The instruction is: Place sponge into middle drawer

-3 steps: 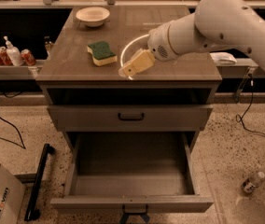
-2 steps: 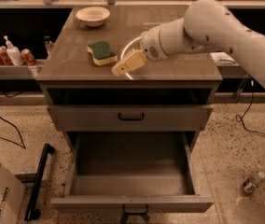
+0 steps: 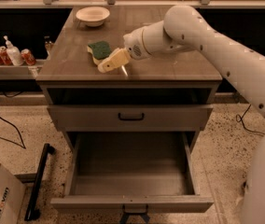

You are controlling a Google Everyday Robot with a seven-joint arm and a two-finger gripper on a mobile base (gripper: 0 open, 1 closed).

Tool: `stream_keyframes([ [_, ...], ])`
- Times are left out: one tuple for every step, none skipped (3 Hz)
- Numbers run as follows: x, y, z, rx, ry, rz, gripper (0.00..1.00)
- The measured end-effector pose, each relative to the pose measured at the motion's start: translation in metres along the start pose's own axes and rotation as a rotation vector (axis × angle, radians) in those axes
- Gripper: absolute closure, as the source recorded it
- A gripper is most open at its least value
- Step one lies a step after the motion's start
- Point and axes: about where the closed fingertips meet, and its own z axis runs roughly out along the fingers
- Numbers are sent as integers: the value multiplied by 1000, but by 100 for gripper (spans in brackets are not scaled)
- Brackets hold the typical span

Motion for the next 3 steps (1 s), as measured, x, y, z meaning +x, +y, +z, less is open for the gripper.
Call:
stream_keyframes([
  [-5,1,26,-48,-7,1,5],
  [-9,6,47,-91,-9,1,24],
  [-7,10,56,-110,-8,13,47],
])
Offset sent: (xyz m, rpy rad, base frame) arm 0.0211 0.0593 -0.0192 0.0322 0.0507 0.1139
